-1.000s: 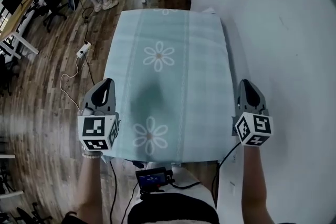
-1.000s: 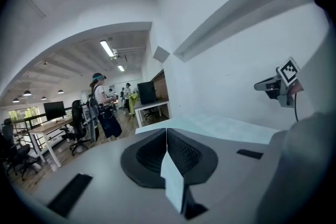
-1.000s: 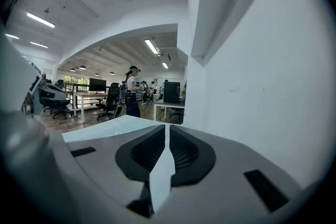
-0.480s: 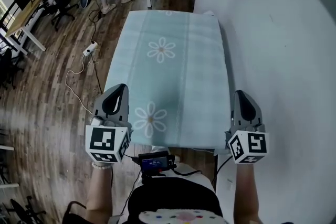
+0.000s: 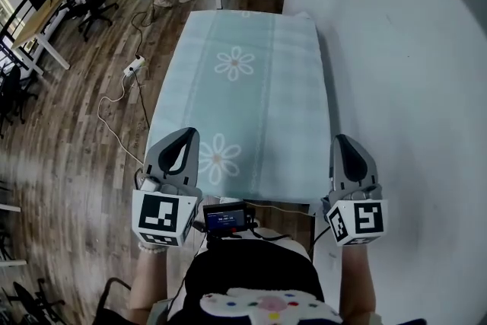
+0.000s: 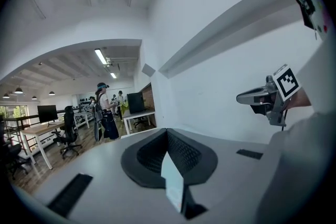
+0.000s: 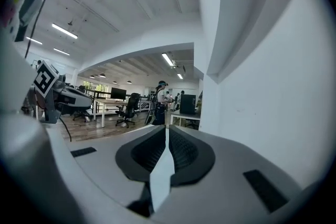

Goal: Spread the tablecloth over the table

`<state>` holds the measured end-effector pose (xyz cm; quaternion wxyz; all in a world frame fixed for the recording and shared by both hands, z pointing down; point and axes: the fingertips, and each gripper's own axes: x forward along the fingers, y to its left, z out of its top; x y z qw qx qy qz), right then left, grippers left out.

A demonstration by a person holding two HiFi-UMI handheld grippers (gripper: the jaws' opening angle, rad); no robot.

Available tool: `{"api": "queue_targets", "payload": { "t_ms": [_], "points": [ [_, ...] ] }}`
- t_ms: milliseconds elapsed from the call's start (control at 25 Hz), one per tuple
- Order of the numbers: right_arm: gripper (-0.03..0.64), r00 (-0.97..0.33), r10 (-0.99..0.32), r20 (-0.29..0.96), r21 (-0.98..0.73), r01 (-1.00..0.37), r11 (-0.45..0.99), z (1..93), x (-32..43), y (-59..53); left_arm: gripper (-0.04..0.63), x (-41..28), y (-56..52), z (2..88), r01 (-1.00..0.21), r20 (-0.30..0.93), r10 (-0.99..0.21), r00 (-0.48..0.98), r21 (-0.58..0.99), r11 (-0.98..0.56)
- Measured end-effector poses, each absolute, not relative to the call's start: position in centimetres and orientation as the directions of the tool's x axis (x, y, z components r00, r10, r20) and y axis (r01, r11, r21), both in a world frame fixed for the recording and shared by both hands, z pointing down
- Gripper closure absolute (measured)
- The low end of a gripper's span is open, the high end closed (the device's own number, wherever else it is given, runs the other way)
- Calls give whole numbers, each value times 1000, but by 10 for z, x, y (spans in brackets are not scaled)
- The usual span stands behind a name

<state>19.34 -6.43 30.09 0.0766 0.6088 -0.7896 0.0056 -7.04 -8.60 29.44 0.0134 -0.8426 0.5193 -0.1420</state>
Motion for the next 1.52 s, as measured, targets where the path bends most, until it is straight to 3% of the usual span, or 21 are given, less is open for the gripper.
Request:
{"api": "queue_targets", "payload": {
  "t_ms": [1520],
  "points": [
    [575,-279,-949,145,184,-935,303,306,178,-41,581,-44,-69,296,-854,219,-859,462,-152,-498]
  ]
}}
